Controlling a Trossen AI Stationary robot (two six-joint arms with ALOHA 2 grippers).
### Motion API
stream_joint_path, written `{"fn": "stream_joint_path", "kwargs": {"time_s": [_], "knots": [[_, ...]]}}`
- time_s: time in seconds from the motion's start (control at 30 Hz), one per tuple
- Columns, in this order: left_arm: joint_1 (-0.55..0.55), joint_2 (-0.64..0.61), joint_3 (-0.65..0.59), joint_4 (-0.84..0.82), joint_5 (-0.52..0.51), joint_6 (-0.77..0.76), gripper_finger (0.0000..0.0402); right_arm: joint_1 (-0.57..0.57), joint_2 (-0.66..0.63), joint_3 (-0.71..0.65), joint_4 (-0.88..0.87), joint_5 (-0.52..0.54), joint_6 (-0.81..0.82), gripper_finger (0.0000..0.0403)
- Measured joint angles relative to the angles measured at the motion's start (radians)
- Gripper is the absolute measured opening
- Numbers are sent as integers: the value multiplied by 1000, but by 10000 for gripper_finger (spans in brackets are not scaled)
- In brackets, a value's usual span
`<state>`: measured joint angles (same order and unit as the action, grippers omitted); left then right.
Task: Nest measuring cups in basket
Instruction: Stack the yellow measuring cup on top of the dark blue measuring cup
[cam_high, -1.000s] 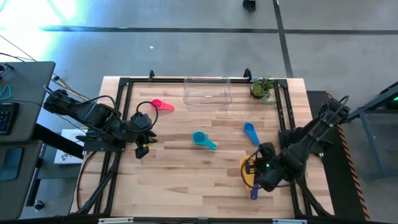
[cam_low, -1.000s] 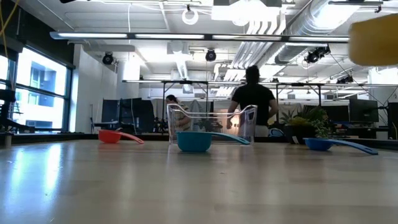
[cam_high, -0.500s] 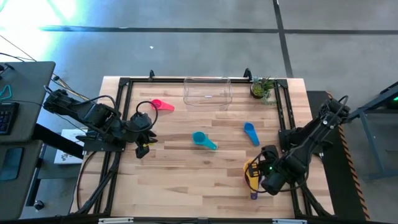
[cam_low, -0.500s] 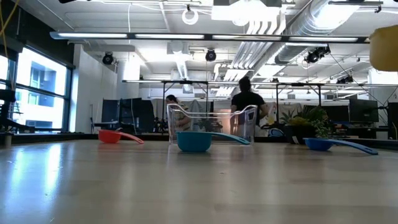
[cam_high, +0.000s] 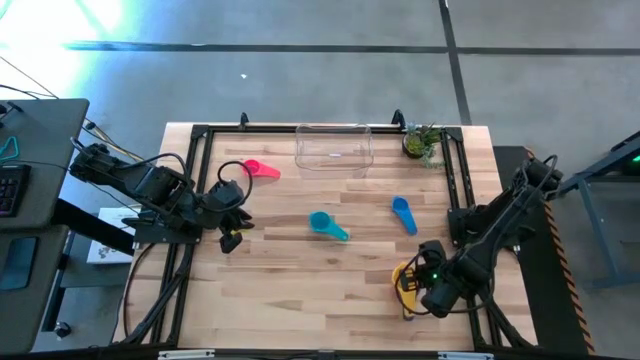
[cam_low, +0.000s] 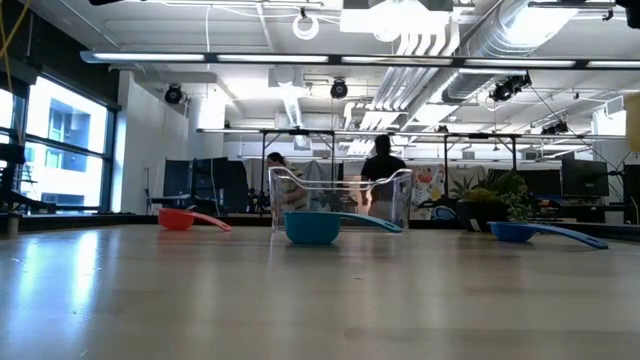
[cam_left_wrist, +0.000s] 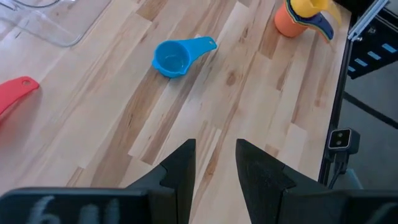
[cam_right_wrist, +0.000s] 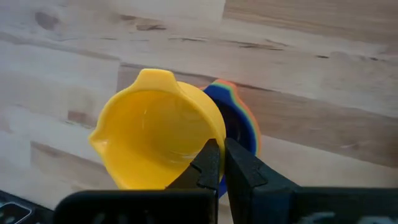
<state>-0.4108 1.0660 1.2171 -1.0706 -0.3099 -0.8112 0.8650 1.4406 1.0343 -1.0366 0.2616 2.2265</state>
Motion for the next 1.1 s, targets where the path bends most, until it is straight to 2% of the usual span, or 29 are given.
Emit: {"fn": "stream_joint_path", "kwargs": {"time_s": [0.43, 0.67, 1.1], "knots": [[0, 0, 0, 0, -38, -52, 106, 19, 0, -1, -26, -75, 1, 0], [0, 0, 0, 0, -47, -53, 106, 4, 6, -2, -21, -65, 2, 0], [0, 0, 0, 0, -47, -51, 106, -14, 59, -3, 22, -114, -2, 0]]}}
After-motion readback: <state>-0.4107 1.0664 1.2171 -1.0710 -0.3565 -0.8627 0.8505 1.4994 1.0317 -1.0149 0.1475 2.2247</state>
